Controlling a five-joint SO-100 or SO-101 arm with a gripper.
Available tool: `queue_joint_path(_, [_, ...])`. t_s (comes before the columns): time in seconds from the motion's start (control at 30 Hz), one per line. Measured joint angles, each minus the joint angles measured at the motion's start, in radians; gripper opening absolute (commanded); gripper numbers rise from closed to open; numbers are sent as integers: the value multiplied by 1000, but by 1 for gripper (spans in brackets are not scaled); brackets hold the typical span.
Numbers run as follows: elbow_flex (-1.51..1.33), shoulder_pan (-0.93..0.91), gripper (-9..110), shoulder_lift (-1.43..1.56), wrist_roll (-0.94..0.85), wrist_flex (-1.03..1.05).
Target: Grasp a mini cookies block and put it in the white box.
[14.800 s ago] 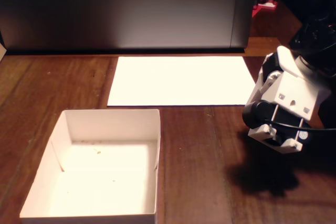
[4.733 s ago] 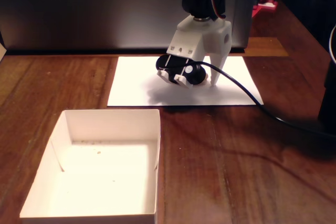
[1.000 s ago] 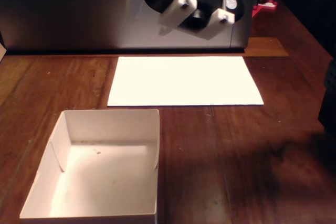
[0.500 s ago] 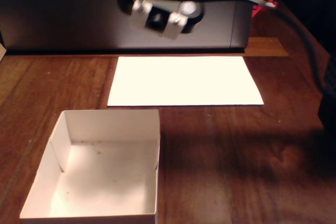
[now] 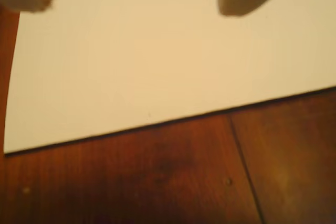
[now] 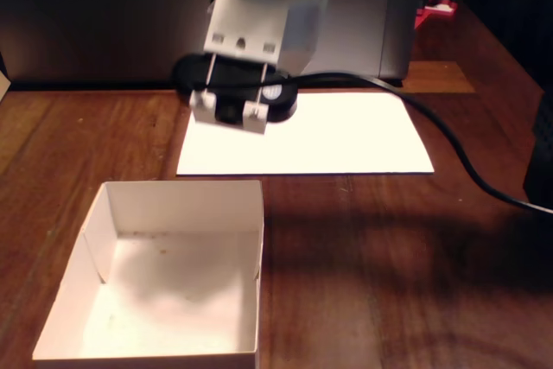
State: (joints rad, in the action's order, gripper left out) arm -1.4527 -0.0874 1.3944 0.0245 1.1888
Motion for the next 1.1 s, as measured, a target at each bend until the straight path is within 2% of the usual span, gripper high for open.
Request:
queue_joint_path(0.67, [100, 21, 28, -63, 34, 0])
queue_joint_path(1.1, [100, -55, 29, -63, -35, 2])
